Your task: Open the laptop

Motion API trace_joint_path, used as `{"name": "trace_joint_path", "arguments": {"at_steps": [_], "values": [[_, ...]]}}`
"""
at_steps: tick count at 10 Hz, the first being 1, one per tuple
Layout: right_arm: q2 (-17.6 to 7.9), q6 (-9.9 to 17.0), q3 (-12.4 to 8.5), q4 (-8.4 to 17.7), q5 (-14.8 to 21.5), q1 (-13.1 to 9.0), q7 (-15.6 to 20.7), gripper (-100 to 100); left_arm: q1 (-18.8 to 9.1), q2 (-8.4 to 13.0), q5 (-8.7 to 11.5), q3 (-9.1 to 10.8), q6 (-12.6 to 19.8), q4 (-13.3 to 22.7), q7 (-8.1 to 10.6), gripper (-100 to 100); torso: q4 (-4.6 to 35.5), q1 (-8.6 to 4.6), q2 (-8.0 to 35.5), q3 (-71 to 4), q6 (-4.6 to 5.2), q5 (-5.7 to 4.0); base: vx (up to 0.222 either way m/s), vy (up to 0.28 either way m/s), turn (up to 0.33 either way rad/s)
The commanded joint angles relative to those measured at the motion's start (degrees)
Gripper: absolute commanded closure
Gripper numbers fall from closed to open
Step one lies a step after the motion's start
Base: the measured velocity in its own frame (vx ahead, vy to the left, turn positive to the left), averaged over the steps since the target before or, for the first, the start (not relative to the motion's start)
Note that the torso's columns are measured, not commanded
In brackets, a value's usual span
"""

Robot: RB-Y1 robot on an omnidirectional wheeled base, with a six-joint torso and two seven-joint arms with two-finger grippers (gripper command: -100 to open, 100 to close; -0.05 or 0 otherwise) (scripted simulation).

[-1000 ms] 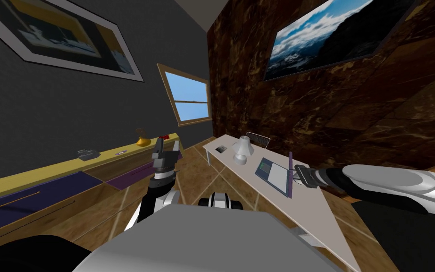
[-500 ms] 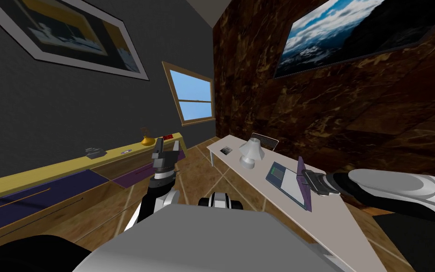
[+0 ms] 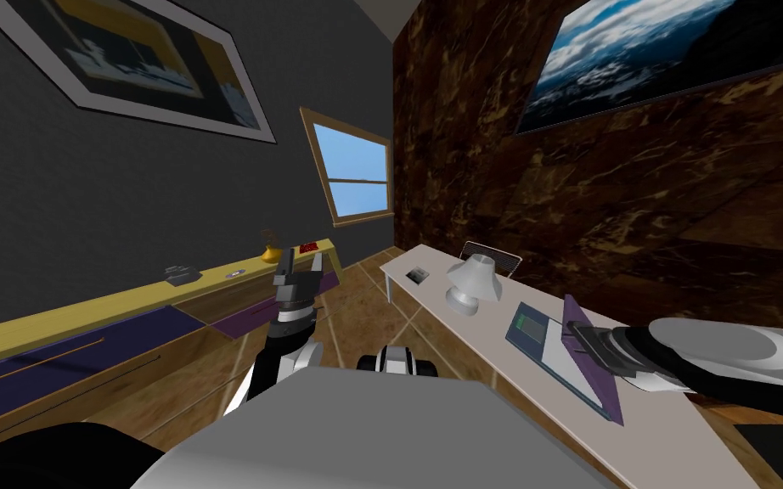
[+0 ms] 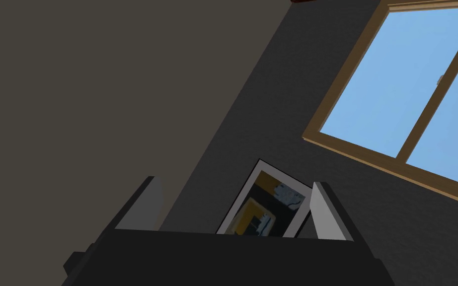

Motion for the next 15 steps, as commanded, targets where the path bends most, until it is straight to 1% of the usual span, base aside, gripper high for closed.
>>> {"name": "trace_joint_path", "arguments": {"at_steps": [1,2,3,4,5,6,7,8,9,10,11,12,15], "values": [[0.4,0.4,0.8,-0.9,1.8,0.1,-0.9,100,0.0,0.0,0.0,0.01,0.0,0.0,0.00,0,0.1,-0.09,0.3,0.2,0.04,0.05,-0.011,0.004,0.006],[-0.5,0.5,2.7,2.0,3.2,2.0,-0.9,100,0.0,0.0,0.0,0.01,0.0,0.0,0.00,0,0.1,-0.09,0.3,0.2,0.07,0.03,0.056,0.124,0.122],[-0.5,0.5,2.7,2.0,-0.3,2.0,1.0,100,0.0,0.0,0.0,0.00,0.0,0.0,0.00,0,0.0,0.35,-0.1,0.0,-0.04,0.14,0.091,0.147,0.020],[-0.5,0.5,2.7,2.0,1.2,2.0,0.5,100,0.0,0.0,0.0,0.00,0.0,0.0,0.00,0,0.0,0.54,-0.3,-0.2,-0.18,0.33,0.061,0.061,-0.017],[-0.5,0.5,2.7,2.0,2.8,2.0,-0.9,100,0.0,0.0,0.0,0.00,0.0,0.0,0.00,0,0.0,0.30,-0.3,-0.2,-0.22,0.28,0.022,0.007,0.001],[-0.9,0.6,3.6,3.5,3.9,2.9,-0.9,100,0.0,0.0,0.0,0.01,0.0,0.0,0.00,0,0.1,0.11,-0.1,-0.1,-0.22,0.20,0.041,0.041,0.059],[-0.9,0.6,3.6,3.5,3.9,2.9,-0.9,100,0.0,0.0,0.0,0.00,0.0,0.0,0.00,0,0.1,0.27,-0.2,-0.1,-0.24,0.22,0.052,0.052,0.035],[-1.3,0.6,3.3,3.7,2.7,3.2,0.0,100,0.0,0.0,0.0,0.01,0.0,0.0,0.00,0,0.1,0.39,-0.2,-0.1,-0.22,0.29,0.022,0.019,0.002],[-2.7,2.7,2.6,3.1,2.2,3.7,-0.7,-100,0.0,0.0,0.0,0.01,0.0,0.0,0.00,0,0.1,0.34,-0.1,-0.1,-0.22,0.28,-0.008,-0.021,-0.101],[-2.7,2.7,2.6,3.1,2.2,3.7,-0.7,-100,0.0,0.0,0.0,0.01,0.0,0.0,0.00,0,0.1,0.22,0.0,0.0,-0.20,0.24,-0.010,-0.028,-0.061],[-3.4,3.7,2.3,2.9,1.9,3.9,-1.0,-100,0.0,0.0,0.0,0.01,0.0,0.0,0.00,0,0.1,0.23,-0.1,-0.1,-0.22,0.22,-0.008,-0.030,-0.051],[-3.4,3.7,2.3,2.9,1.9,3.9,-1.0,-100,0.0,0.0,0.0,0.01,0.0,0.0,0.00,0,0.1,0.30,-0.1,-0.1,-0.23,0.25,-0.010,-0.023,-0.015],[-5.9,7.3,1.0,1.8,0.8,4.8,-2.0,-100,0.0,0.0,0.0,0.01,0.0,0.0,0.00,0,0.1,0.36,-0.2,-0.1,-0.23,0.28,-0.012,-0.030,-0.073]]}}
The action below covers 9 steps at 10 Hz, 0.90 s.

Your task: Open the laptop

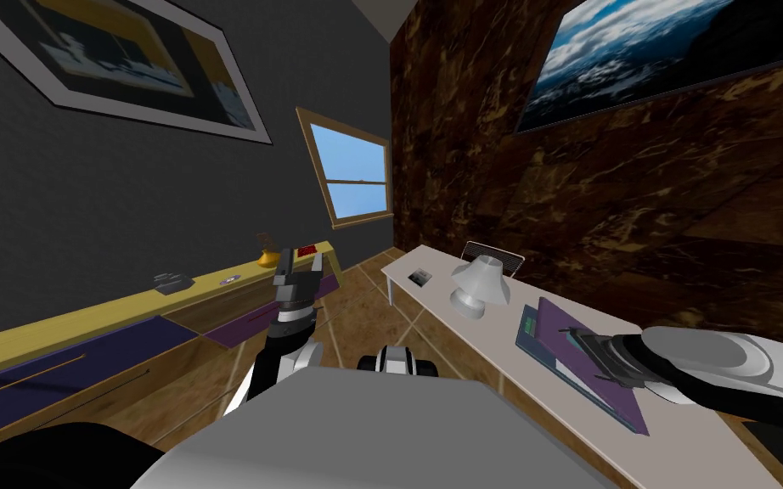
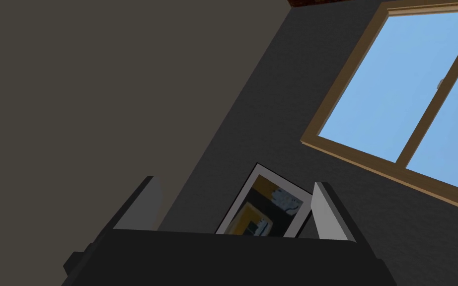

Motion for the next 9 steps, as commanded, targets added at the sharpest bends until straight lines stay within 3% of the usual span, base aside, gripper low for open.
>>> {"name": "trace_joint_path", "arguments": {"at_steps": [1,3,4,9], "values": [[-2.9,3.8,-0.9,-1.0,-0.6,0.6,-1.6,-100,0.0,0.0,0.0,0.00,0.0,0.0,0.00,0,0.0,-0.02,0.0,0.0,-0.01,-0.02,-0.017,-0.049,-0.112],[-5.2,7.0,-2.0,-2.0,-1.5,1.6,-2.4,-100,0.0,0.0,0.0,0.00,0.0,0.0,0.00,0,0.0,-0.06,0.0,0.0,0.00,-0.03,-0.013,-0.057,-0.105],[-5.2,7.0,-2.0,-2.0,-1.5,1.6,-2.4,-100,0.0,0.0,0.0,0.00,0.0,0.0,0.00,0,0.0,-0.01,0.0,0.0,-0.01,-0.01,-0.009,-0.035,-0.044],[-12.0,15.7,-5.5,-4.8,-4.1,4.2,-5.0,-100,0.0,0.0,0.0,0.00,0.0,0.0,0.00,0,0.0,-0.06,0.0,0.0,-0.01,-0.03,-0.016,-0.056,-0.132]]}}
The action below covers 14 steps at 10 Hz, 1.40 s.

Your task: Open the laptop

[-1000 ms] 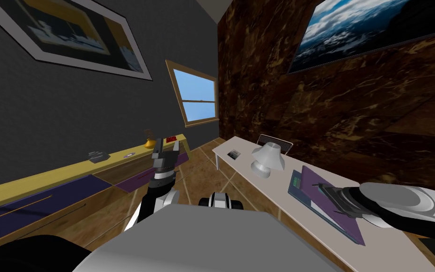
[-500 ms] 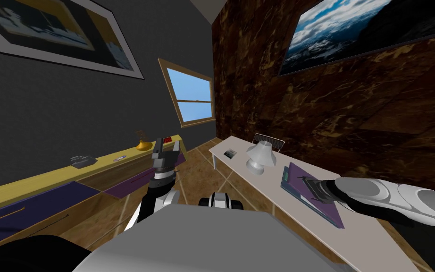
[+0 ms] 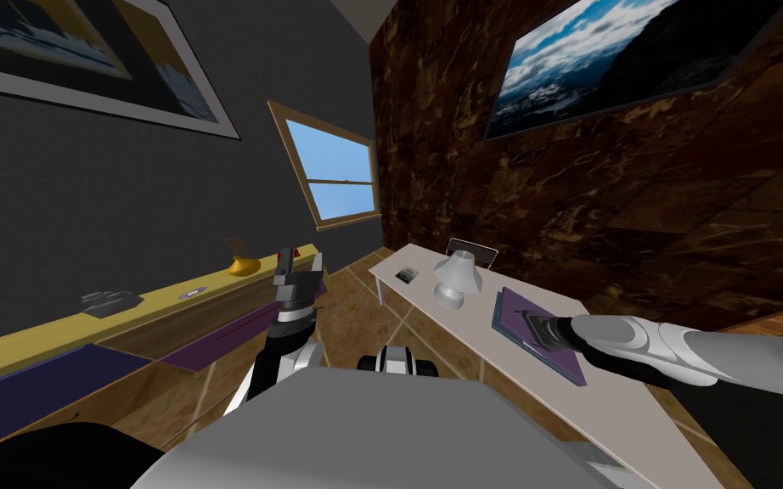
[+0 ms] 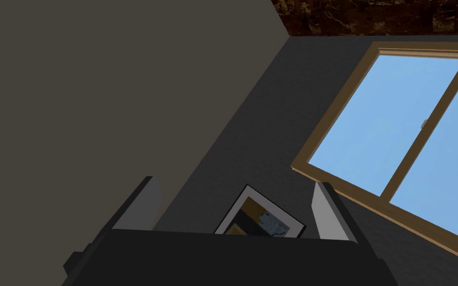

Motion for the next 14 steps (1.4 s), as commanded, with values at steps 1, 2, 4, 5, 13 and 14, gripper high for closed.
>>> {"name": "trace_joint_path", "arguments": {"at_steps": [1,2,4,5,13,14], "values": [[-2.5,3.5,-1.0,-0.7,-1.1,0.4,-0.9,-100,0.0,0.0,0.0,0.00,0.0,0.0,0.00,0,0.0,0.01,0.0,0.0,0.01,0.01,-0.011,-0.047,-0.042],[-4.0,5.5,-1.7,-1.3,-1.7,1.0,-1.4,-100,0.0,0.0,0.0,0.00,0.0,0.0,0.00,0,0.0,0.14,0.0,0.0,-0.02,0.06,-0.006,-0.047,-0.084],[-5.5,7.7,-2.5,-1.9,-2.3,1.5,-2.0,-100,0.0,0.0,0.0,0.00,0.0,0.0,0.00,0,0.0,0.16,0.0,0.0,-0.01,0.06,-0.005,-0.030,-0.077],[-7.0,9.2,-3.3,-2.5,-2.9,2.0,-2.6,-100,0.0,0.0,0.0,0.00,0.0,0.0,0.00,0,0.0,0.10,0.0,0.0,0.02,0.04,-0.014,-0.057,-0.162],[-14.3,20.0,-7.1,-5.4,-6.2,4.2,-5.7,-100,0.0,0.0,0.0,0.00,0.0,0.0,0.00,0,0.0,0.05,0.0,0.0,0.01,0.02,-0.007,-0.047,-0.095],[-14.3,20.7,-7.1,-5.4,-6.2,4.2,-5.7,-100,0.0,0.0,0.0,0.00,0.0,0.0,0.00,0,0.0,0.00,0.0,0.0,0.02,0.02,-0.009,-0.044,-0.066]]}}
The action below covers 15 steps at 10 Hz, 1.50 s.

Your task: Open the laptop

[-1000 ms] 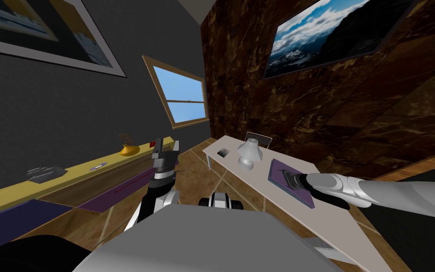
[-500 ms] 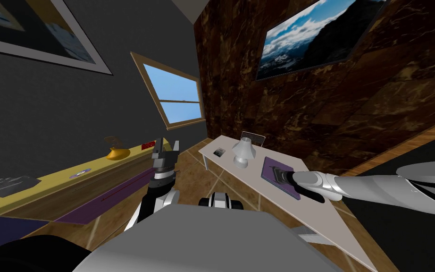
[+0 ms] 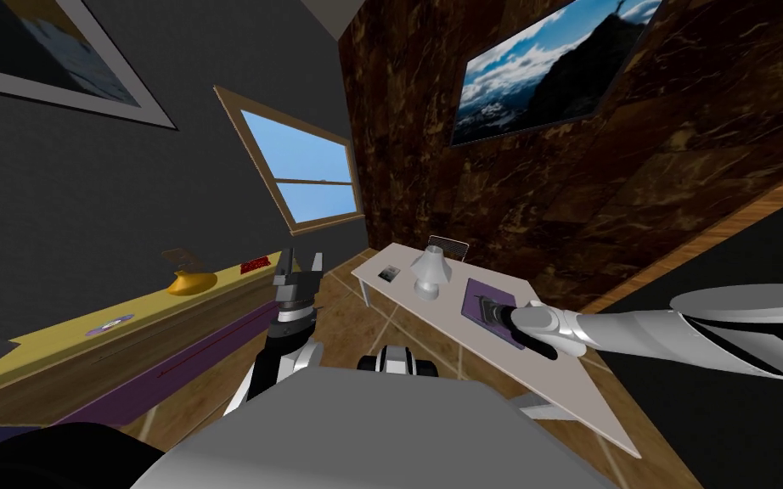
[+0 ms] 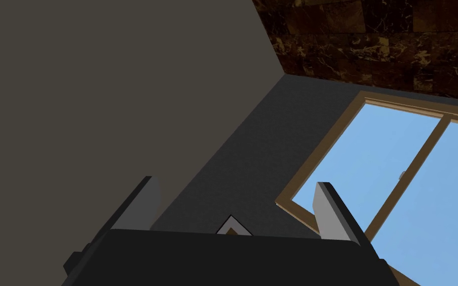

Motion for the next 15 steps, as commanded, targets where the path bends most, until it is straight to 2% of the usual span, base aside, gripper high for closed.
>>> {"name": "trace_joint_path", "arguments": {"at_steps": [1,2,3,4,5,7,8,9,10,15], "values": [[-2.3,4.2,-1.4,-0.8,-0.7,1.0,-1.1,-100,0.0,0.0,0.0,0.00,0.0,0.0,0.00,0,0.0,0.05,0.0,0.0,-0.02,0.00,-0.002,-0.050,-0.122],[-3.7,5.7,-2.2,-1.3,-1.4,1.3,-1.8,-100,0.0,0.0,0.0,0.00,0.0,0.0,0.00,0,0.0,0.04,0.0,0.0,0.00,0.00,-0.005,-0.071,-0.153],[-3.7,6.5,-2.2,-1.3,-1.4,1.3,-1.8,-100,0.0,0.0,0.0,0.00,0.0,0.0,0.00,0,0.0,0.00,0.0,0.0,-0.01,-0.01,0.001,-0.055,-0.049],[-5.1,8.3,-2.9,-1.9,-2.2,1.5,-2.5,-100,0.0,0.0,0.0,0.00,0.0,0.0,0.00,0,0.0,0.07,-0.1,0.0,-0.03,0.00,0.001,-0.052,-0.107],[-5.1,8.8,-2.9,-1.9,-2.2,1.5,-2.5,-100,0.0,0.0,0.0,0.00,0.0,0.0,0.00,0,0.0,0.09,-0.1,0.0,-0.01,0.02,0.000,-0.037,-0.056],[-7.8,12.4,-4.4,-2.9,-3.6,2.0,-3.8,-100,0.0,0.0,0.0,0.00,0.0,0.0,0.00,0,0.0,0.08,0.0,0.0,0.00,0.02,-0.004,-0.051,-0.132],[-7.8,13.2,-4.4,-2.9,-3.6,2.0,-3.8,-100,0.0,0.0,0.0,0.00,0.0,0.0,0.00,0,0.0,0.01,0.0,0.0,-0.01,0.00,-0.003,-0.046,-0.044],[-9.1,15.1,-5.1,-3.3,-4.3,2.2,-4.4,-100,0.0,0.0,0.0,0.00,0.0,0.0,0.00,0,0.0,0.06,0.0,0.0,-0.03,0.00,0.004,-0.044,-0.094],[-9.1,15.3,-5.1,-3.3,-4.3,2.2,-4.4,-100,0.0,0.0,0.0,0.00,0.0,0.0,0.00,0,0.0,0.07,-0.1,0.0,-0.01,0.01,0.008,-0.034,-0.052],[-14.9,24.6,-8.1,-5.5,-7.3,3.5,-7.2,-100,0.0,0.0,0.0,0.00,0.0,0.0,0.00,0,0.0,0.03,0.0,0.0,-0.01,0.00,0.002,-0.062,-0.131]]}}
